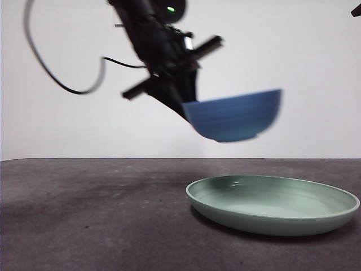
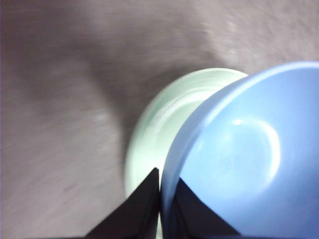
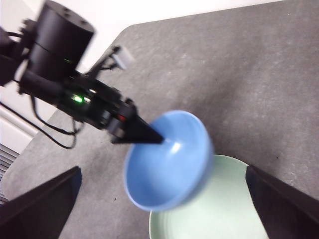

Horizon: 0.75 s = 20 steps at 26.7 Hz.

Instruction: Pick up the blue bowl, put it on the green plate, put it on desk

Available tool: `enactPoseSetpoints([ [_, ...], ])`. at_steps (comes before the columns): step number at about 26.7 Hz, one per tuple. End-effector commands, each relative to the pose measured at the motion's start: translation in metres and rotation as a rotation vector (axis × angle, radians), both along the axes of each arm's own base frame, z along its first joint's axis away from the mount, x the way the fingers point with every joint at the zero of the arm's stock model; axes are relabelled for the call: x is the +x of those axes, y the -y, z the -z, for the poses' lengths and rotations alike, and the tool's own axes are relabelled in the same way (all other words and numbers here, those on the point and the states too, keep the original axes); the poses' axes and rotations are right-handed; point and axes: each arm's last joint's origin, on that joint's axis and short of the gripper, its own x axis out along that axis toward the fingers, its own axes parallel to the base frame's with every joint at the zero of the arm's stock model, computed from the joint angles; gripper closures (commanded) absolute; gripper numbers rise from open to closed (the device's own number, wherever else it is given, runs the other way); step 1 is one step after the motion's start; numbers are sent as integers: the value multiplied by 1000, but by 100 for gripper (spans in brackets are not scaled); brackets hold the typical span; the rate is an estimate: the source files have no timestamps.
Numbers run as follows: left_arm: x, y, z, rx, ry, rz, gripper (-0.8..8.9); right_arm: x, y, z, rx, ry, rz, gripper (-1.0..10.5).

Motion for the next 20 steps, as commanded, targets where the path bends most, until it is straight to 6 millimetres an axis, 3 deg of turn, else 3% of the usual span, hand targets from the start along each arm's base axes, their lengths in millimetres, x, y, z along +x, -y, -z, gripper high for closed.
enactPoseSetpoints([
  [1, 4, 20, 11, 8, -28, 12, 798, 0, 0, -5, -7, 26, -5, 392],
  [7, -1, 44, 40, 68, -61, 51, 798, 0, 0, -5, -7, 26, -5, 392],
  [12, -3, 50, 62, 131, -112, 60, 798, 0, 0, -5, -7, 25, -6, 392],
  [20, -4, 54, 67, 133, -114, 68, 783, -1, 0, -3, -17, 4, -11, 392],
])
